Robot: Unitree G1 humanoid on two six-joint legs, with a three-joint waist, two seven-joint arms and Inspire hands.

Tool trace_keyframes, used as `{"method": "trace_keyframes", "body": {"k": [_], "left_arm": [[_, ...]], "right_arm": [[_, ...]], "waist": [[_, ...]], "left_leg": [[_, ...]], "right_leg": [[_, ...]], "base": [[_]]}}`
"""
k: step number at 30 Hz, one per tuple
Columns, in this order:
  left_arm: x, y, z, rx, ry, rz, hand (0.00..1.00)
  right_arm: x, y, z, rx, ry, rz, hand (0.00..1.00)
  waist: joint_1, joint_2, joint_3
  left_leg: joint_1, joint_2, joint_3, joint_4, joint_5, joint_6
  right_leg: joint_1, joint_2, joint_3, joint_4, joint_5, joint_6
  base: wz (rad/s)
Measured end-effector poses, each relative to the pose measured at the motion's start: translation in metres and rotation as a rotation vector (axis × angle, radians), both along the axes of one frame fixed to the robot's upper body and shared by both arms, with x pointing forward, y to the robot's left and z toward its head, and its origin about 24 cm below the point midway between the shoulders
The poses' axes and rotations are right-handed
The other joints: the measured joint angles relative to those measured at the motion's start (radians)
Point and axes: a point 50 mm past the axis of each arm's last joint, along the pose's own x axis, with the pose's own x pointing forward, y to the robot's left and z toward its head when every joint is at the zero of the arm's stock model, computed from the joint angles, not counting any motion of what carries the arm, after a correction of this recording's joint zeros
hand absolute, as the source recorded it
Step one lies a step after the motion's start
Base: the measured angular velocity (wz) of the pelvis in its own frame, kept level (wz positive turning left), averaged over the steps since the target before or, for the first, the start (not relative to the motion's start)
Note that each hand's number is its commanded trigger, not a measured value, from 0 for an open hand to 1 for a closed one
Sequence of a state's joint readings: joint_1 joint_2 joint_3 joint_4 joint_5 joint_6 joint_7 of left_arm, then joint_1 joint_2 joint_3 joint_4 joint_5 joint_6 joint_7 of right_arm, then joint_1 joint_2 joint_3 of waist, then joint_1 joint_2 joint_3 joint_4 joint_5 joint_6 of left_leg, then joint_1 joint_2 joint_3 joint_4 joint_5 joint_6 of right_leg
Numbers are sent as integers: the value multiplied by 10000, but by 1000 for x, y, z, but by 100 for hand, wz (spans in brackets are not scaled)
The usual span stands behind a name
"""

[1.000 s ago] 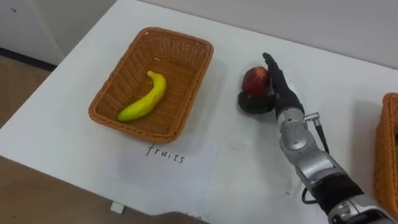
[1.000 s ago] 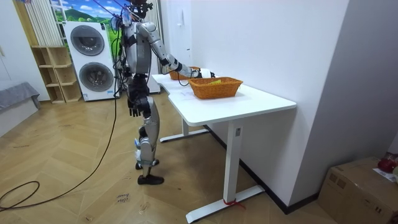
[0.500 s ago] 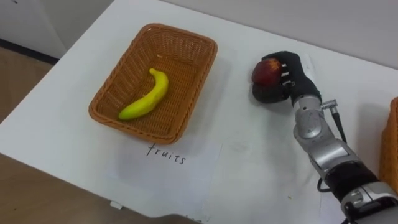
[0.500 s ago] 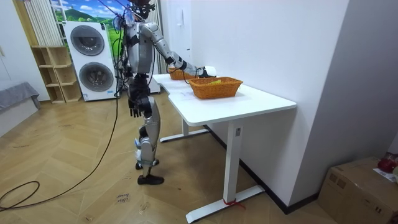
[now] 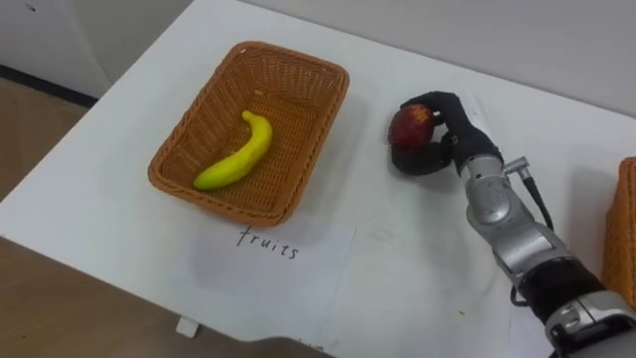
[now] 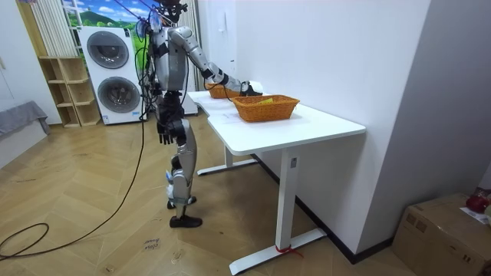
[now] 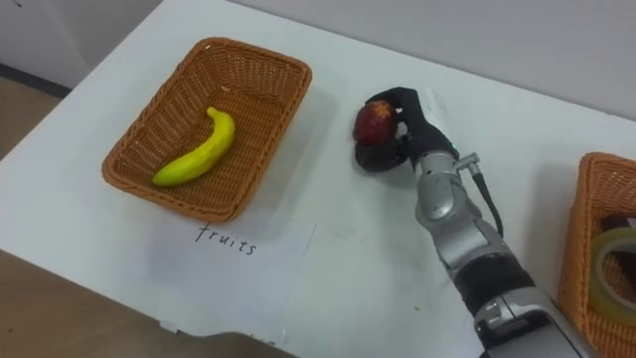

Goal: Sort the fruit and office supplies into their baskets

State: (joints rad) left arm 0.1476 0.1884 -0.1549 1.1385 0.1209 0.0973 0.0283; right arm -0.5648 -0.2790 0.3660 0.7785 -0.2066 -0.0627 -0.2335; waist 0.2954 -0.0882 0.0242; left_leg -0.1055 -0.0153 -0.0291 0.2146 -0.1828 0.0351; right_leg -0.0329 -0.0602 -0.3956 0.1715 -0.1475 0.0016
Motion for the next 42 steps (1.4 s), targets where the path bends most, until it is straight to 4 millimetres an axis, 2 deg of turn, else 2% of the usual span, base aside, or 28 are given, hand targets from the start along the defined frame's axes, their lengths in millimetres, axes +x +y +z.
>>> {"method": "trace_keyframes", "body": {"k": [6,9,12,17,19,22,25,31,35,42], "left_arm": [[0,7,2,173,-37,198,0],[2,11,3,289,-118,188,0],[-3,13,3,399,11,108,0],[-15,13,3,419,232,358,0],[-19,12,2,390,265,551,0],[-25,13,3,441,358,719,0],[-29,12,2,443,447,752,0],[-29,14,3,505,446,763,0],[-22,15,3,547,254,552,0],[-17,15,5,663,85,180,0]], "right_arm": [[0,8,5,144,-128,490,100],[1,15,16,277,-573,774,100],[0,25,31,457,-1148,1218,100],[-2,37,54,761,-2084,1726,100],[-3,40,62,886,-2434,1870,100],[-4,43,69,972,-2694,2003,100],[-3,39,72,1105,-2830,1828,100],[-3,37,80,1244,-3146,1766,100],[-4,39,84,1217,-3328,1859,100],[-8,47,99,1483,-3821,2097,100]], "waist": [[-152,-18,-14],[-262,-22,-23],[-413,28,-38],[-496,192,-104],[-496,352,-189],[-553,514,-239],[-582,614,-241],[-607,460,-301],[-553,322,-237],[-395,197,-226]], "left_leg": [[279,-3,-11,-21,11,3],[343,-3,-13,-24,11,4],[614,-13,-17,-45,11,4],[1092,-39,-12,-186,8,7],[1146,-41,12,-224,7,10],[1318,-45,11,-274,14,18],[1477,-49,10,-301,16,21],[1547,-75,-7,-292,30,28],[1547,-81,-9,-295,29,32],[1582,-144,-171,-428,39,49]], "right_leg": [[251,2,89,-28,-1,1],[306,-52,81,-42,-4,6],[575,-55,92,-65,-12,20],[1055,-58,112,-208,-25,41],[1078,-73,126,-189,-25,42],[1236,-78,120,-176,-26,42],[1448,-90,108,-161,-28,45],[1526,-94,142,-146,-48,64],[1527,-95,153,-157,-49,67],[1551,-84,-26,-180,-81,120]], "base": [[0],[0],[0],[0],[-4],[0],[0],[1],[0],[5]]}}
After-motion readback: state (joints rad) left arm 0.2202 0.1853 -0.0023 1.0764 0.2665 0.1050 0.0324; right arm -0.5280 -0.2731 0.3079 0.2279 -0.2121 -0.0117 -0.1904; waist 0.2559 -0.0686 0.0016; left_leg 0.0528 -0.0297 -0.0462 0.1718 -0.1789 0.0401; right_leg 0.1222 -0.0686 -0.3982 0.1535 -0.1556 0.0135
